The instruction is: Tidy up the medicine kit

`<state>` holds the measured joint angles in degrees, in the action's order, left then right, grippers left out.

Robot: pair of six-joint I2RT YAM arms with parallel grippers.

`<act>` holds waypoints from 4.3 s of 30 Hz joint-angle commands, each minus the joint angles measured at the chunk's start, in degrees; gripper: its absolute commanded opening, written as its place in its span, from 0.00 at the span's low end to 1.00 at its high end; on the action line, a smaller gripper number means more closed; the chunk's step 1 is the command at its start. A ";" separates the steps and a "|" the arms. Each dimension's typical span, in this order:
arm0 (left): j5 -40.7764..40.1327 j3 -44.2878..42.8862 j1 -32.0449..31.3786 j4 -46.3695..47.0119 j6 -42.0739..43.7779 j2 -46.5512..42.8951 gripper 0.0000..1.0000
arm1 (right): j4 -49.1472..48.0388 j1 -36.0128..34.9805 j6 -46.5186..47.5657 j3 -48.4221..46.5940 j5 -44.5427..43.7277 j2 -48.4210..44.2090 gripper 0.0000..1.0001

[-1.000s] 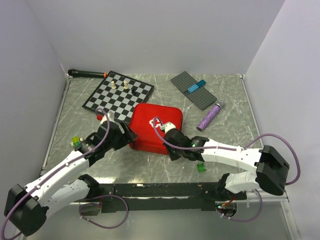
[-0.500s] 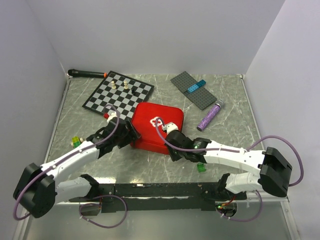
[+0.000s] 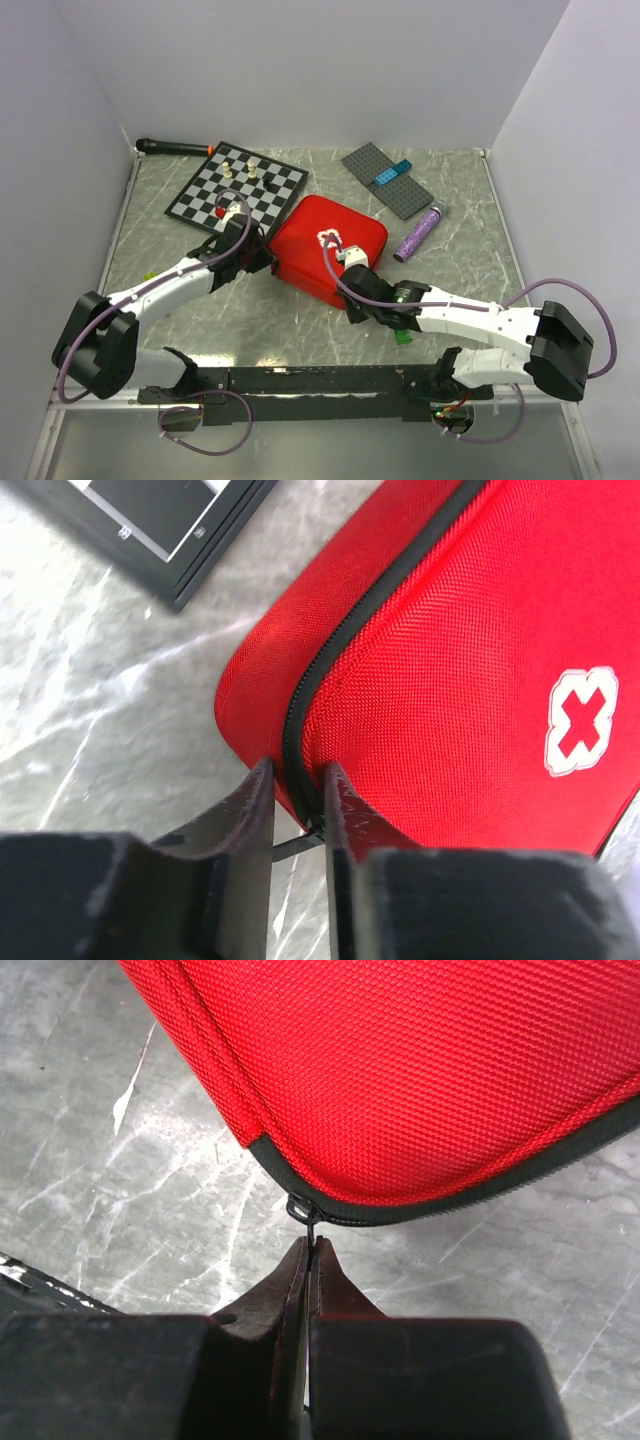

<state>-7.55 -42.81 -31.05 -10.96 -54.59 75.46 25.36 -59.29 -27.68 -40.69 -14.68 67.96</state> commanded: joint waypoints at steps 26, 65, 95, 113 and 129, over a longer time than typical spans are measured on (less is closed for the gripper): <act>0.69 -15.19 9.69 4.02 10.11 15.94 0.01 | 2.15 10.50 -2.03 6.06 4.57 -7.67 0.00; 15.18 -13.20 10.75 0.39 16.29 5.42 0.48 | 2.50 -7.85 2.28 -6.68 0.88 5.06 0.00; 9.49 -14.24 -7.45 -1.43 15.47 23.33 0.01 | 11.12 7.85 -12.22 3.15 -8.27 -4.58 0.00; 7.73 -11.07 -7.10 -2.66 18.29 20.78 0.01 | 3.20 25.54 -7.48 2.27 -11.59 -7.32 0.00; 7.73 -5.01 -5.16 -3.28 17.85 17.79 0.01 | -7.43 37.75 -6.77 1.49 -14.33 -4.33 0.00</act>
<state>4.89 -51.77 -37.19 0.40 -39.68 90.11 22.22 -25.85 -35.09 -37.45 -20.38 63.22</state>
